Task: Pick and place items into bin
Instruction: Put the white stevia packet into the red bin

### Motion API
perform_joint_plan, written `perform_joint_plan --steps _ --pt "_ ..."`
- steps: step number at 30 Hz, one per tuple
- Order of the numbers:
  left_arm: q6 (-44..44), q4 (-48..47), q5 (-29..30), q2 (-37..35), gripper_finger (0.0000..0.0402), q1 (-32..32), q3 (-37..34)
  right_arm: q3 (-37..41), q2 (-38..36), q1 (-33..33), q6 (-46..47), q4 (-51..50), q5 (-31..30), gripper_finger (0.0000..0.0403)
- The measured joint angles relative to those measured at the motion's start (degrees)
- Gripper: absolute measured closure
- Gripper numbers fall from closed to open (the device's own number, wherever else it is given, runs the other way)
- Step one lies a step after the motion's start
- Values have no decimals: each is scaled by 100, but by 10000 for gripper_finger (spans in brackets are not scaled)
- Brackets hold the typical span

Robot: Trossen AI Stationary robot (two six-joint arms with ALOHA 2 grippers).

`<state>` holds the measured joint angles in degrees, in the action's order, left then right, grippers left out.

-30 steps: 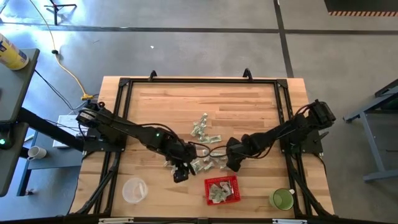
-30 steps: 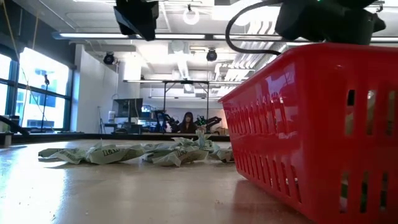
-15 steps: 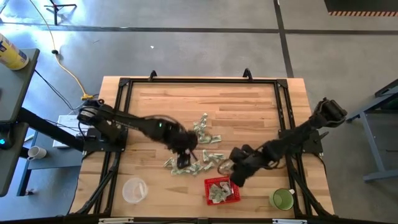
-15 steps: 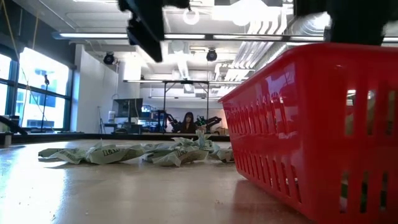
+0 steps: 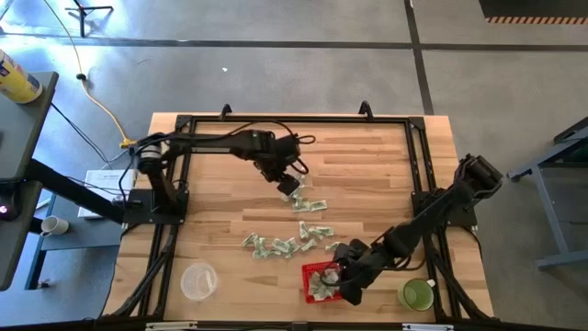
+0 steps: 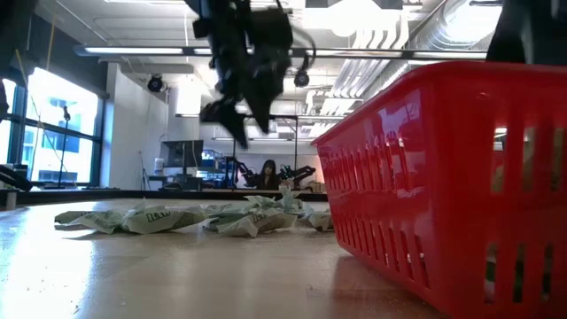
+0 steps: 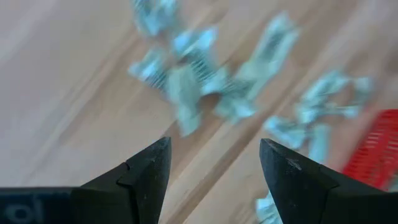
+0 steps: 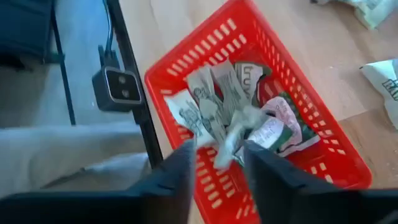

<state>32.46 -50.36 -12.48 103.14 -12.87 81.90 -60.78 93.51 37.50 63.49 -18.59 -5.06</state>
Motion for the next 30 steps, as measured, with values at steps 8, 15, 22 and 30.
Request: perform_joint_plan --steps 8,15,22,30 --pt "292 117 125 628 124 102 -5 -11 -237 118 54 -254 -872 133" --pt "329 669 141 1081 157 217 -1 -14 -711 273 616 -1364 -1515 112" --pt "83 727 34 1373 288 204 -3 -13 -827 280 827 -1766 -1609 112" --pt "-53 522 88 1212 363 463 -3 -13 -825 280 831 -2021 -1583 112"
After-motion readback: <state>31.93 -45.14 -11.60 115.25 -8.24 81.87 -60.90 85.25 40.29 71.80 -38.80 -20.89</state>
